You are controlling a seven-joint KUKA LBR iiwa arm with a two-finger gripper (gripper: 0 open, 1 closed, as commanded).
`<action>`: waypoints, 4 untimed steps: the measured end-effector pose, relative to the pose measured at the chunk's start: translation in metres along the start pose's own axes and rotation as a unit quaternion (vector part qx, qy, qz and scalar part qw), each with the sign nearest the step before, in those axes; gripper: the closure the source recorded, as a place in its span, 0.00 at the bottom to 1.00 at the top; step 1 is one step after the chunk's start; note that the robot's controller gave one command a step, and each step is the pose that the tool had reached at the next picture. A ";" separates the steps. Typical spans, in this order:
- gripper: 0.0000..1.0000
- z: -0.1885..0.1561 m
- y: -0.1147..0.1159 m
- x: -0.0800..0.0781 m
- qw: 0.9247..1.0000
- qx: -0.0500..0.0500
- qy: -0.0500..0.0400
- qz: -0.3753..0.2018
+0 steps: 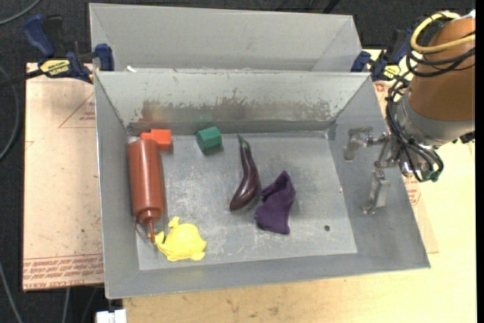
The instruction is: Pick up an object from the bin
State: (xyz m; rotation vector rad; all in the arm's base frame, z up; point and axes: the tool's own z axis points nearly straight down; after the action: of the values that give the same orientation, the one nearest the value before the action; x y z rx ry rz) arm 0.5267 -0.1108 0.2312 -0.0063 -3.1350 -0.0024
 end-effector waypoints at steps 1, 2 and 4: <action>0.00 -0.005 0.001 -0.001 1.000 0.001 -0.004 -0.002; 0.00 0.023 0.014 -0.013 0.999 0.002 -0.006 -0.041; 0.00 0.118 0.059 -0.025 0.996 0.001 -0.005 -0.085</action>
Offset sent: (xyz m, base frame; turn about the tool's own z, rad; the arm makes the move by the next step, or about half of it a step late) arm 0.0407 0.0576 -0.1113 -0.3099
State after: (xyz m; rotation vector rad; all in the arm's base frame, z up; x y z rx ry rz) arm 0.5509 -0.0518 0.1132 0.2602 -3.1353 0.0002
